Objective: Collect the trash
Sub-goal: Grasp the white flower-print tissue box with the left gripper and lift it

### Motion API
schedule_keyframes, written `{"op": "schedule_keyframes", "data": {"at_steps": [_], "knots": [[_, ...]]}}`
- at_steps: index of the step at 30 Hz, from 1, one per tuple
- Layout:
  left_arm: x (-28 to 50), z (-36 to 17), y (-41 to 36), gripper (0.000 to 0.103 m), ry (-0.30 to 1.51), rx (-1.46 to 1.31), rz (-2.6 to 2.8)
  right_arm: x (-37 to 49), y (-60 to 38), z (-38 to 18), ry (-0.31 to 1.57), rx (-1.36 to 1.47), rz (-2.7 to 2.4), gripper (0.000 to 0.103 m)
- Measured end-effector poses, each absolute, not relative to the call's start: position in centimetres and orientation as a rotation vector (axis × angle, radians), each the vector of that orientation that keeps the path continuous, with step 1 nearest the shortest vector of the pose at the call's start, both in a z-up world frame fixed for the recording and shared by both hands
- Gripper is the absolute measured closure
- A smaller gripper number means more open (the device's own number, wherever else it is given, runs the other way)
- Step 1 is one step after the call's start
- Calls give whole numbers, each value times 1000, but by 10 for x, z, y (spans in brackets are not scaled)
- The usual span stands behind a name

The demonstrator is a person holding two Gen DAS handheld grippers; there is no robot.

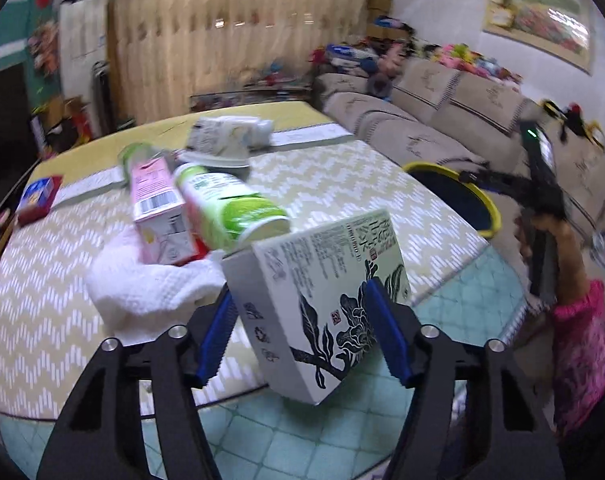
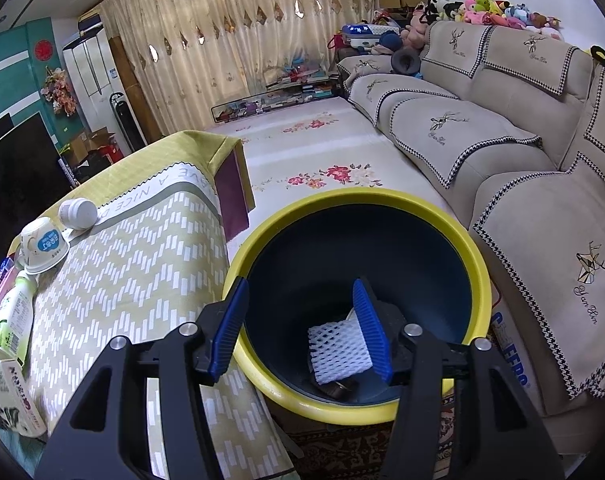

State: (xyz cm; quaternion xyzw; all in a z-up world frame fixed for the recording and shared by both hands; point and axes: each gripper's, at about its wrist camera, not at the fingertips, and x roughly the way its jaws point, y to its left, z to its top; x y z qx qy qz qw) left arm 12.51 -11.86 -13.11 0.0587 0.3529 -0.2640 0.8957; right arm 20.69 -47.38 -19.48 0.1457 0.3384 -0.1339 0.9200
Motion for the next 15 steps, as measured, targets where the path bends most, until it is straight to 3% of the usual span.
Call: {"op": "schedule_keyframes", "data": {"at_steps": [5,15], "knots": [[106,-141,-132,52,738,243,-638,203,-476,-193,685,308,-276,50],[104,-145,-136,49,696,265,-685,201,-475,-194,689,312,-271,48]]}}
